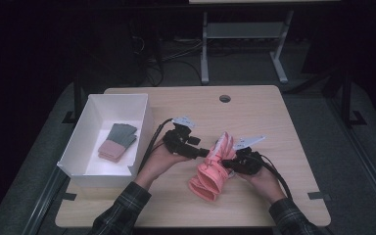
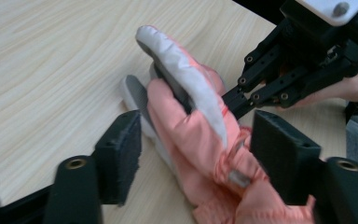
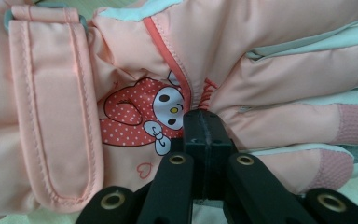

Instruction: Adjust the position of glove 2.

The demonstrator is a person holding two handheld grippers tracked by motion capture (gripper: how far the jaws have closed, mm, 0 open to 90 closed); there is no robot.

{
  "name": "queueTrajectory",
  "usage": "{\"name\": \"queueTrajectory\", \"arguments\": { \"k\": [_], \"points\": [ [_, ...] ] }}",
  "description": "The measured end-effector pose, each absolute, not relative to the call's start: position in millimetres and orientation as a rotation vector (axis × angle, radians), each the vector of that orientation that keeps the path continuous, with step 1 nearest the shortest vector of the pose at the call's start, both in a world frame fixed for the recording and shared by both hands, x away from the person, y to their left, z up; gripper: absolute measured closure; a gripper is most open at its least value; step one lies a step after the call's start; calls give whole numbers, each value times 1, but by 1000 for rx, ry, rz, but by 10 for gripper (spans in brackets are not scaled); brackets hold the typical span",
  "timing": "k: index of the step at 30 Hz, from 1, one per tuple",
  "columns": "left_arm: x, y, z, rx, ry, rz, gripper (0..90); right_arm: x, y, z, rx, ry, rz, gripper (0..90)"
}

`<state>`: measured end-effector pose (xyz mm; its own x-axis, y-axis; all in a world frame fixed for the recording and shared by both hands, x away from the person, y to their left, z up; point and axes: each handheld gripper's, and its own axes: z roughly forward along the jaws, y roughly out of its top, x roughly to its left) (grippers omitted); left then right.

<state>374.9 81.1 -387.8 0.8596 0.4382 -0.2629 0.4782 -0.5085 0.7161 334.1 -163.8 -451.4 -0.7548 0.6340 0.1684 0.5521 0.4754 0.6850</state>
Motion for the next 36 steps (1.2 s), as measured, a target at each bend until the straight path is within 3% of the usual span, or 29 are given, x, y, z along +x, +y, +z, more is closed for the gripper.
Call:
{"name": "queueTrajectory", "arguments": {
  "k": [7, 13, 21, 29, 36],
  "points": [
    [386, 61, -408, 2205, 680, -158, 173, 333, -163, -454, 1045, 2601, 1142, 900],
    [389, 51, -427, 2231, 710, -201, 153, 333, -162, -454, 1046, 2599, 1129, 900],
    [391, 49, -451, 2270, 765, -358, 133, 331, -161, -455, 1036, 2597, 1122, 900],
    [391, 45, -459, 2281, 762, -427, 155, 331, -160, -455, 1025, 2603, 1117, 900],
    [392, 46, -460, 2279, 739, -481, 284, 331, -159, -456, 1021, 2604, 1110, 900]
  ]
}}
